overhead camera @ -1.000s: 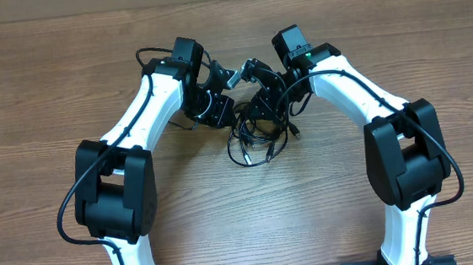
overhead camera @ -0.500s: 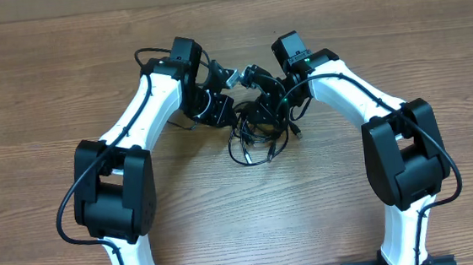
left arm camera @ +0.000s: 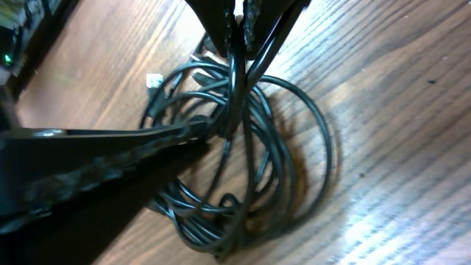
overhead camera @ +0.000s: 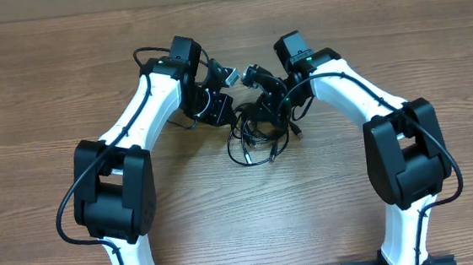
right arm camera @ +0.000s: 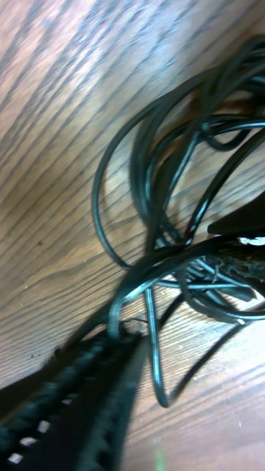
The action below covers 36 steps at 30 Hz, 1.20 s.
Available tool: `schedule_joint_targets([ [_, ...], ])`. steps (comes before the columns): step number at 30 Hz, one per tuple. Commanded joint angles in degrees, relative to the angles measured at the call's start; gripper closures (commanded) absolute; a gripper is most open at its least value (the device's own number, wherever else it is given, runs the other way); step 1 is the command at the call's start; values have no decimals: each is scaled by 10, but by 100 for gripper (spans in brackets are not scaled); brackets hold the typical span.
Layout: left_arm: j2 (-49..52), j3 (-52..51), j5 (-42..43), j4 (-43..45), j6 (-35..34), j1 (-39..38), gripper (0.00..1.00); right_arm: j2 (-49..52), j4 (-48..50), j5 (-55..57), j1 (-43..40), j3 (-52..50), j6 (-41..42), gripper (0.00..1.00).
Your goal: Untangle cables
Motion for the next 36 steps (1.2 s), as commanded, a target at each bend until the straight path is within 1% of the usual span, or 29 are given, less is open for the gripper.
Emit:
schedule_joint_targets([
  [1, -1, -3, -70, 9, -70, 0, 96, -23, -15, -55, -32, -2, 14, 96],
  [2, -1, -3, -82, 11, -83, 0, 96, -24, -20, -66, -37, -2, 15, 96],
  [4, -1, -3, -106, 13, -107, 0, 96, -25, -29, -78, -51, -2, 43, 96],
  [6, -1, -3, -128, 15, -131, 0, 96, -25, -34, -80, -64, -2, 80, 96],
  [7, -1, -3, -139, 15, -143, 0, 96, -25, -36, -80, -71, -3, 110, 96],
  [10, -1, -3, -143, 16, -166, 0, 96, -25, -38, -79, -73, -3, 158, 96],
  [15, -1, -4, -144, 17, -173, 0, 96, -25, -37, -80, -71, -3, 239, 96],
  [16, -1, -4, -143, 17, -173, 0, 96, -25, -35, -80, -69, -3, 243, 96],
  [17, -1, -4, -136, 17, -166, 0, 96, -25, -35, -79, -61, -3, 226, 96],
  [18, -1, -4, -131, 17, -157, 0, 96, -24, -33, -78, -56, -3, 211, 94],
  [20, -1, -4, -117, 16, -124, 0, 96, -23, -30, -64, -47, -3, 175, 78],
  [21, -1, -4, -113, 15, -107, 0, 96, -21, -22, -45, -38, -3, 142, 65],
  [23, -1, -4, -113, 15, -106, 0, 96, -21, -4, -17, -31, -3, 130, 57],
  [24, -1, -4, -113, 15, -106, 0, 96, -21, 7, 9, -28, -3, 124, 50],
  [26, -1, -4, -110, 16, -104, 0, 96, -21, 21, 51, -22, -3, 124, 43],
  [28, -1, -4, -90, 16, -85, 0, 96, -21, 34, 76, -15, -3, 112, 39],
  [32, -1, -4, -46, 15, -51, 0, 96, -21, 50, 76, 3, -3, 48, 38],
  [35, -1, -4, -41, 15, -49, 0, 96, -21, 61, 76, 9, -3, 38, 37],
  [36, -1, -4, -16, 13, -31, 0, 96, -21, 66, 76, 12, -3, 34, 37],
])
